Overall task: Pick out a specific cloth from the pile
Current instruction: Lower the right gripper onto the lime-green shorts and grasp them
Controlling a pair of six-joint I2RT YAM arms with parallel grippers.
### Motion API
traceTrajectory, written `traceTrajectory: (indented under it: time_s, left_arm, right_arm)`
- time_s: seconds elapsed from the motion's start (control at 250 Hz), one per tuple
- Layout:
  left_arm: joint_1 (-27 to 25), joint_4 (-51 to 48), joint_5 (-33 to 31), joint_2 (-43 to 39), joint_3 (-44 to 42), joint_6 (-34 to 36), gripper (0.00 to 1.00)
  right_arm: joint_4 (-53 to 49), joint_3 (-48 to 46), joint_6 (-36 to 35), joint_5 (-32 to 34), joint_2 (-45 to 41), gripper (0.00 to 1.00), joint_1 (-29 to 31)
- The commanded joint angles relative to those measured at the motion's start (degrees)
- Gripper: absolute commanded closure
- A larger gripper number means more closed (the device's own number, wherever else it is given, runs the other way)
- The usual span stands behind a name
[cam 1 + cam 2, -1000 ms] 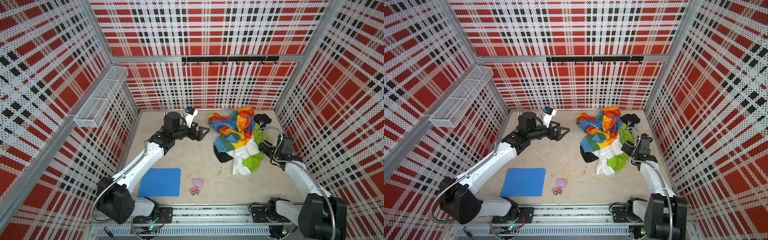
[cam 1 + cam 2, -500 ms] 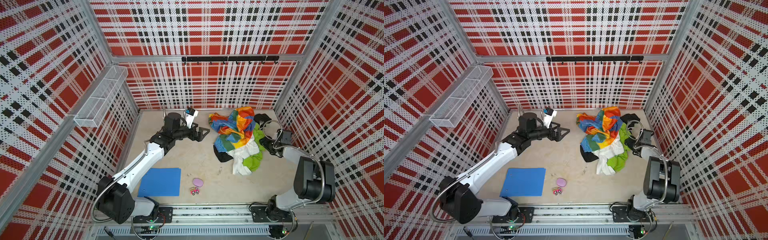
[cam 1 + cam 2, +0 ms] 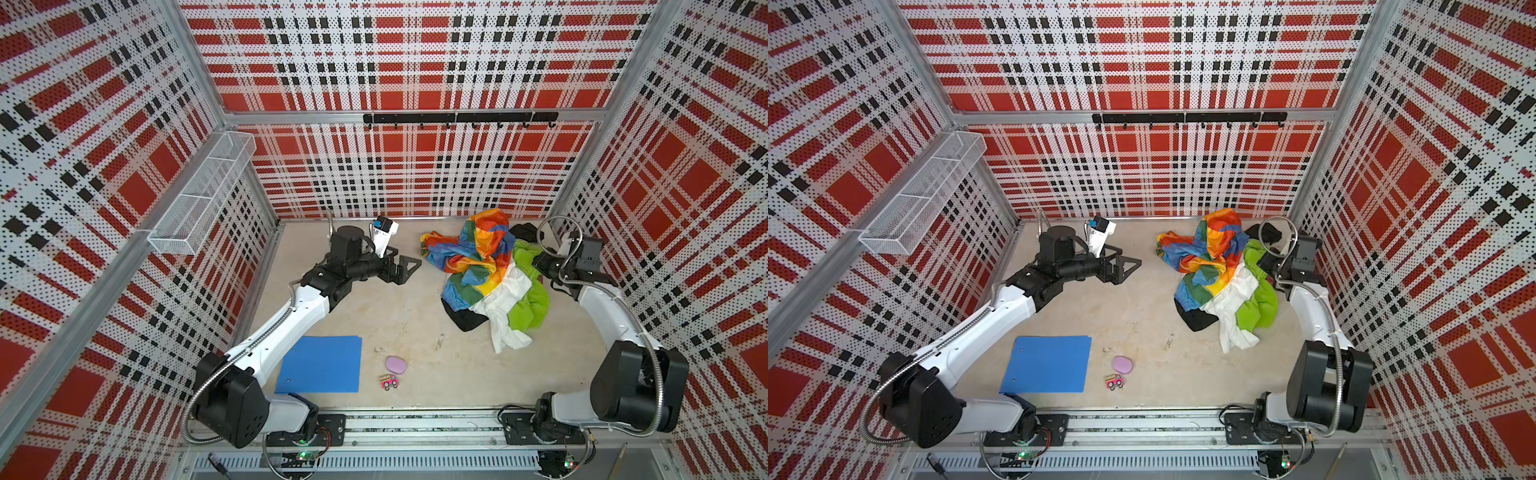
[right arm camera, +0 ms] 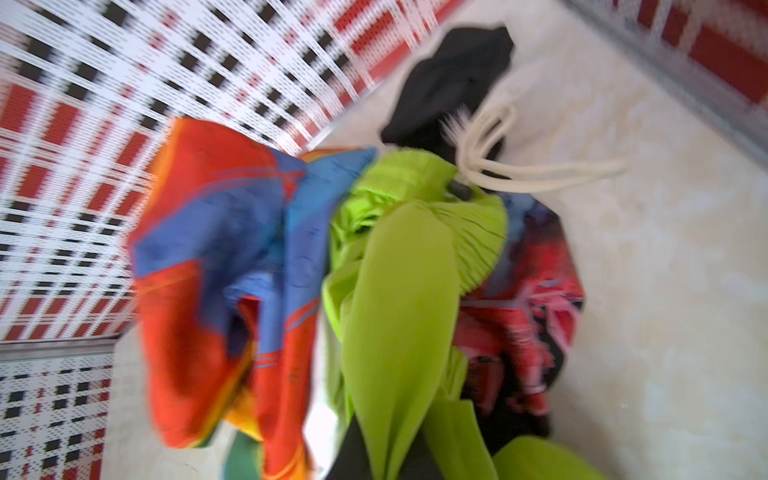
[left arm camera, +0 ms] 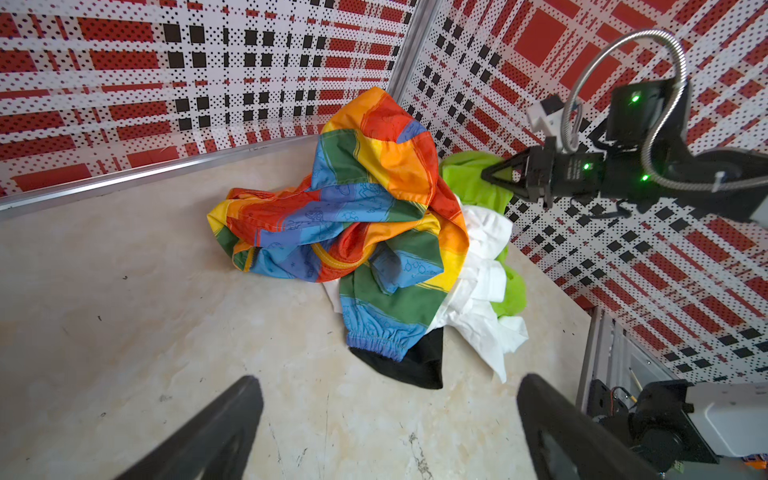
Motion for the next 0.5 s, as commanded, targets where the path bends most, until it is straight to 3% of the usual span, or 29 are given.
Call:
traceTrajectory:
  time_s: [0.0, 0.292, 0.496]
  left_arm:
    - [-0.78, 1.04, -0.41, 0.41, 0.36, 0.53, 0.01]
    - [-2.29, -0.02, -1.83, 1.09, 0.84, 1.18, 0.01]
    - [-2.98, -0.75, -2.61, 1.55, 1.24, 1.43, 0.01]
  right_arm:
    - [0.81, 6.19, -1.34, 0.11, -2.07, 0.95, 1.53]
    - [-4.08, 16.51, -1.35, 1.79, -0.49, 0.94, 6.79]
    - [-6.58, 20.35, -2.41, 7.66, -0.77, 0.95, 7.24]
